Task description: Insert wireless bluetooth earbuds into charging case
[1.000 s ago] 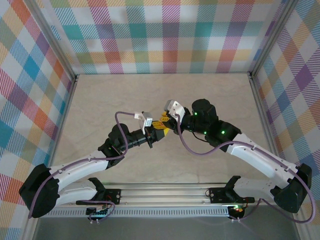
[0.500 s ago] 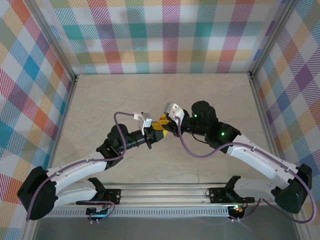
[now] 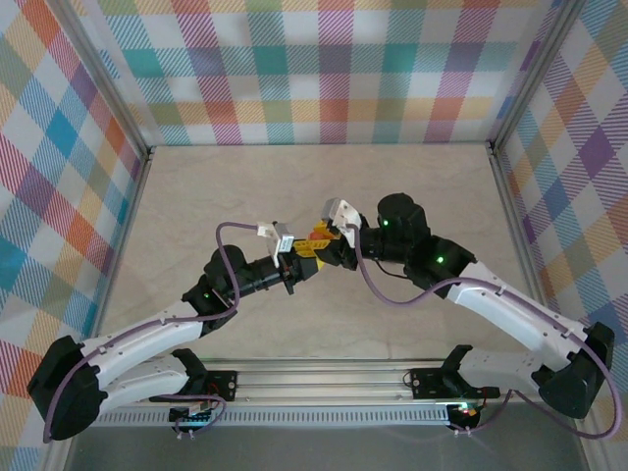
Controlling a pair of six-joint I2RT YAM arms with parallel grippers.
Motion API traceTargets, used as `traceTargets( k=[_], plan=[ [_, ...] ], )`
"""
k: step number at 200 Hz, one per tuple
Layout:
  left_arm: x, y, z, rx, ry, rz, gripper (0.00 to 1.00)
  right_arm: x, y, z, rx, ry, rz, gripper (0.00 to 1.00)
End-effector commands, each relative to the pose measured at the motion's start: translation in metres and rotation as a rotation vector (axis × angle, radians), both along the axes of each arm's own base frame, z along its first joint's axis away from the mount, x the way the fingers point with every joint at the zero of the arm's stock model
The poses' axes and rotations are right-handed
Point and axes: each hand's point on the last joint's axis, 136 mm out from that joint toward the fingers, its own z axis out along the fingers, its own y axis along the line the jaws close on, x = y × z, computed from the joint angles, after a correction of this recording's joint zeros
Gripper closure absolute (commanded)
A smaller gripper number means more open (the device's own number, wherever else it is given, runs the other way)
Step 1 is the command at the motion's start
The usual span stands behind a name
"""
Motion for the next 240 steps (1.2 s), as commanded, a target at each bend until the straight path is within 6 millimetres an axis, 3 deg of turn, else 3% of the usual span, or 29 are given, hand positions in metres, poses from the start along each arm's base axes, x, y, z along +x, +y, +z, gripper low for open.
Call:
traceTargets(
  k=[1,75,126,157,176,205,240],
  plan=[
    [0.000,0.005,0.025,-0.047,-0.068,0.033,1.00,-0.026,0.011,-0.005,-0.008,0.126,0.130,0.61],
    [0.000,0.008,0.017,-0.014,-0.068,0.046,1.00,-0.020,0.016,0.004,-0.027,0.261,0.124,0.50],
    [0.000,0.010,0.010,0.016,-0.069,0.052,1.00,0.005,0.006,0.015,0.028,0.384,0.022,0.49],
    [0.001,0.009,0.008,0.024,-0.067,0.052,1.00,0.005,0.008,0.026,0.041,0.443,0.050,0.48],
    [0.001,0.008,0.006,0.028,-0.063,0.051,1.00,0.006,0.006,0.027,0.041,0.459,0.044,0.49],
    [0.001,0.008,0.004,0.039,-0.065,0.050,1.00,0.011,-0.005,0.031,0.034,0.464,-0.008,0.60],
    [-0.003,0.003,0.004,0.074,-0.085,0.008,1.00,0.040,-0.034,0.039,0.091,0.642,-0.119,0.63]
  ],
)
